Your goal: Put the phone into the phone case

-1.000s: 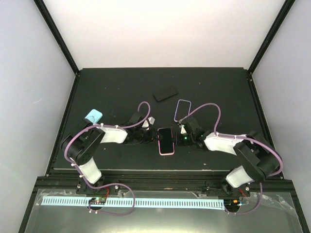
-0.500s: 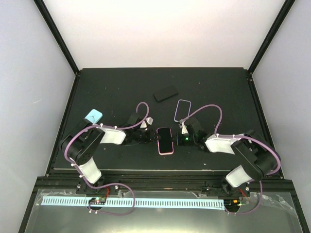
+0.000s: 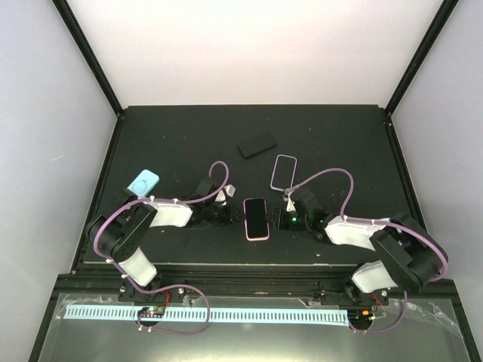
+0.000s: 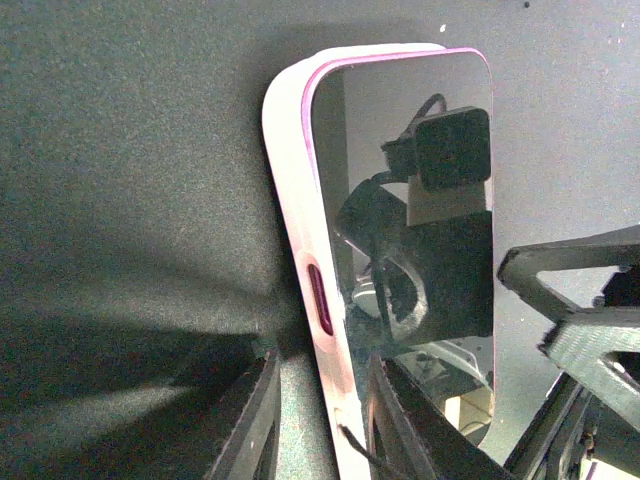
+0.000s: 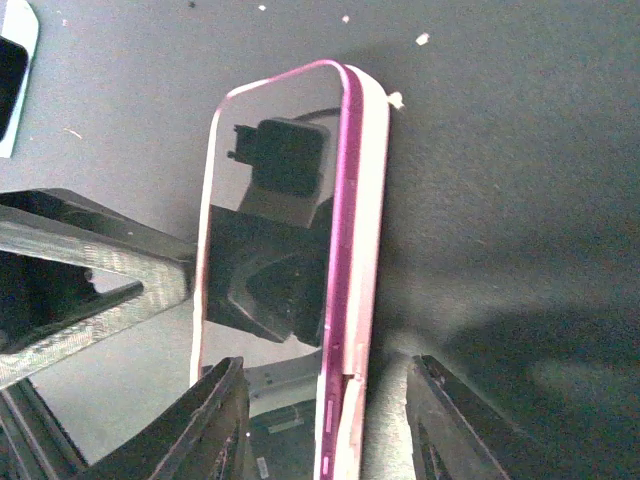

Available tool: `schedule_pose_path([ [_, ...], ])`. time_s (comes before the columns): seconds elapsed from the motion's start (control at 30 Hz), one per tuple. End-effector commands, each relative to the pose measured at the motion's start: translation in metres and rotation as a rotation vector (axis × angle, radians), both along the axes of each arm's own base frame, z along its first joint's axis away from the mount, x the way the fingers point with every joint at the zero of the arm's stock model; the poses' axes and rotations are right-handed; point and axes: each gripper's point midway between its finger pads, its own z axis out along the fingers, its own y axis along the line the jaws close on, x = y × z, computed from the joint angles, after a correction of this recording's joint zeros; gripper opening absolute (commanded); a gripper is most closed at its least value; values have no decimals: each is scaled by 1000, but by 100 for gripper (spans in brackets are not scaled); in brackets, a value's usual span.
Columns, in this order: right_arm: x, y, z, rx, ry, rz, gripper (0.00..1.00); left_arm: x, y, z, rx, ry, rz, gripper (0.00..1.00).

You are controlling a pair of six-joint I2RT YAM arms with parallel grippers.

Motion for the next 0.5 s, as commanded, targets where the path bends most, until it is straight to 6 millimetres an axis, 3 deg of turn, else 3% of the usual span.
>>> schedule_pose_path([
  [0.0, 8, 3, -2, 44, 1, -23, 46, -19, 15, -21, 58, 90, 3, 27],
  [0.27, 7, 15, -19, 96, 69, 28, 47, -24, 13, -28, 35, 109, -12, 27],
  [0.47, 12, 28, -15, 155, 92, 42, 48, -23, 18, -34, 74, 100, -7, 22],
])
